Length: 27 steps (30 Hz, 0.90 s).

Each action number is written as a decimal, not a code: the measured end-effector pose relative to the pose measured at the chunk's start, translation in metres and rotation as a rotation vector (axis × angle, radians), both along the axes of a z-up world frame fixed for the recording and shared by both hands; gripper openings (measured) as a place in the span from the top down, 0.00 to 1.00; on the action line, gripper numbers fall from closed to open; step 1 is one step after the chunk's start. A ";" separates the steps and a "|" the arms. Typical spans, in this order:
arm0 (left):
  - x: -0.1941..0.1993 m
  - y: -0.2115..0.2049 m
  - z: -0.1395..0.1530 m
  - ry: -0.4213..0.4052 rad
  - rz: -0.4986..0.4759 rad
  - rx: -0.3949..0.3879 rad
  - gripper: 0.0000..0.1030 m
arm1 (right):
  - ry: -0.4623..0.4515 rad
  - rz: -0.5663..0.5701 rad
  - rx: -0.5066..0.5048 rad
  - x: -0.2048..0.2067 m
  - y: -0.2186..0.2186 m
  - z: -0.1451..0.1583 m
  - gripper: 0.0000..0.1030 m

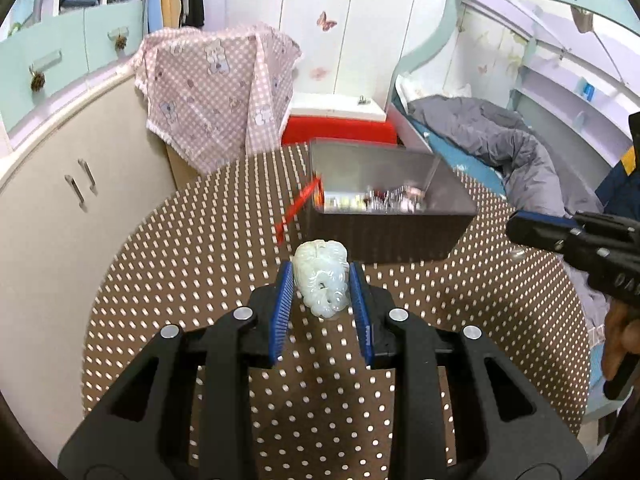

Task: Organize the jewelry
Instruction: 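Carry the jade and pearl charm over the grey box and open both tools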

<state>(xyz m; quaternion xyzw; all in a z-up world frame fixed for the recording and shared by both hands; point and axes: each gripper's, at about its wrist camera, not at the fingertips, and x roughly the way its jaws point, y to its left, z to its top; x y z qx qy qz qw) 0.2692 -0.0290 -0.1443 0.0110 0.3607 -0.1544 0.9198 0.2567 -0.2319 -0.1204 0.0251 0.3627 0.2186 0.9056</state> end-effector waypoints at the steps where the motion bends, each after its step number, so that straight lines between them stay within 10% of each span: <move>1: 0.001 0.001 0.004 -0.010 0.000 0.000 0.73 | -0.015 0.005 0.011 0.000 -0.002 0.009 0.90; 14: 0.028 -0.013 0.071 -0.152 -0.052 -0.005 0.73 | -0.127 0.032 0.043 0.029 -0.002 0.079 0.90; 25: 0.077 -0.045 0.070 -0.073 -0.120 -0.014 0.70 | -0.024 0.015 0.092 0.084 -0.002 0.068 0.88; 26: 0.082 -0.047 0.069 -0.061 -0.126 -0.005 0.64 | -0.005 0.013 0.103 0.088 -0.003 0.065 0.87; 27: 0.084 -0.047 0.068 -0.056 -0.122 0.003 0.34 | 0.012 0.007 0.113 0.092 -0.005 0.060 0.84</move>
